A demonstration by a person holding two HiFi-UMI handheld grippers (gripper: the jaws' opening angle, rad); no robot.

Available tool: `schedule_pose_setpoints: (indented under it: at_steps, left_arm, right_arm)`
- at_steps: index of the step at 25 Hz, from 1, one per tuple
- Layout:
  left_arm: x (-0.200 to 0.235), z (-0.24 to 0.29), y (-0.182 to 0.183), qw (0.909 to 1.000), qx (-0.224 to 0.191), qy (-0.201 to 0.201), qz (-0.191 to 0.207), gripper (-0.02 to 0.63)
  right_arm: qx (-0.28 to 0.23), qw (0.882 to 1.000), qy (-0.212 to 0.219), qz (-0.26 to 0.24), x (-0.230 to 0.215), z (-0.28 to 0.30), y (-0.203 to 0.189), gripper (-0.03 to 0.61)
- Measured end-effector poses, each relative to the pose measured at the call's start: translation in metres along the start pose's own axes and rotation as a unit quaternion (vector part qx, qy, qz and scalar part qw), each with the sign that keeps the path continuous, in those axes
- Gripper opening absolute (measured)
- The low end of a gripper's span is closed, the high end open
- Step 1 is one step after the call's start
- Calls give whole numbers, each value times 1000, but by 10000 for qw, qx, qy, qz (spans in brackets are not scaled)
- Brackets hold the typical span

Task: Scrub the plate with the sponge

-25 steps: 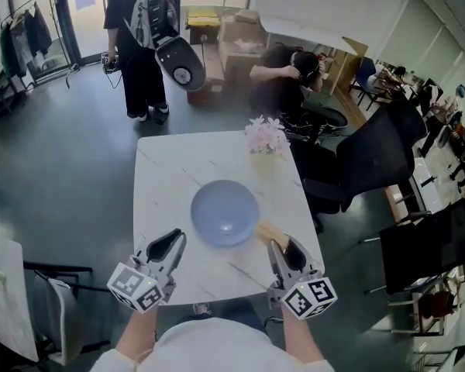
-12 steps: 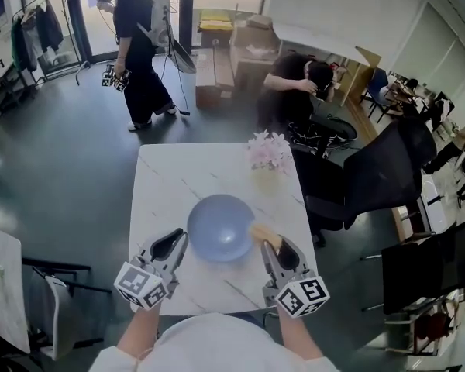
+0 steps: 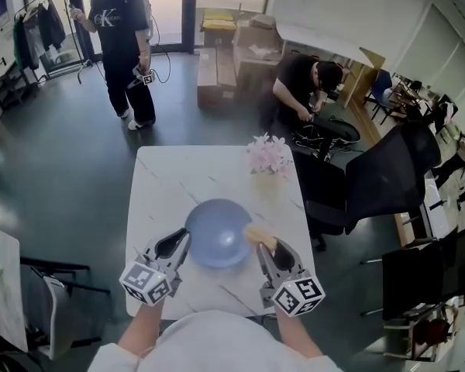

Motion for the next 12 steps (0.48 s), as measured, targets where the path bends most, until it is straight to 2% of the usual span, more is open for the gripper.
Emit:
schedule_pose_setpoints:
  at_steps: [6,10,12]
  left_arm:
    - [14,9,-8,9995,-11,98,-289,67]
    - [27,17,-13,9987,256,346,-284,67]
    - [35,21,-19,9974,370,474,-408,67]
  right_arm:
    - [89,9999,-30,36,-9,9,-2,160]
    - [143,9999,-8,53,-11,16,-2,160]
    - [158,9999,3,66,-12,19,-2,160]
Point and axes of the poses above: the fingertips, and each gripper's own axes: z forward along the fingers, x to its left, y out of its top, the point moved 10 cm from there along -z, backward along the fingers, and after that the axes turned 1 degree about -y, right-handed, at the moved point
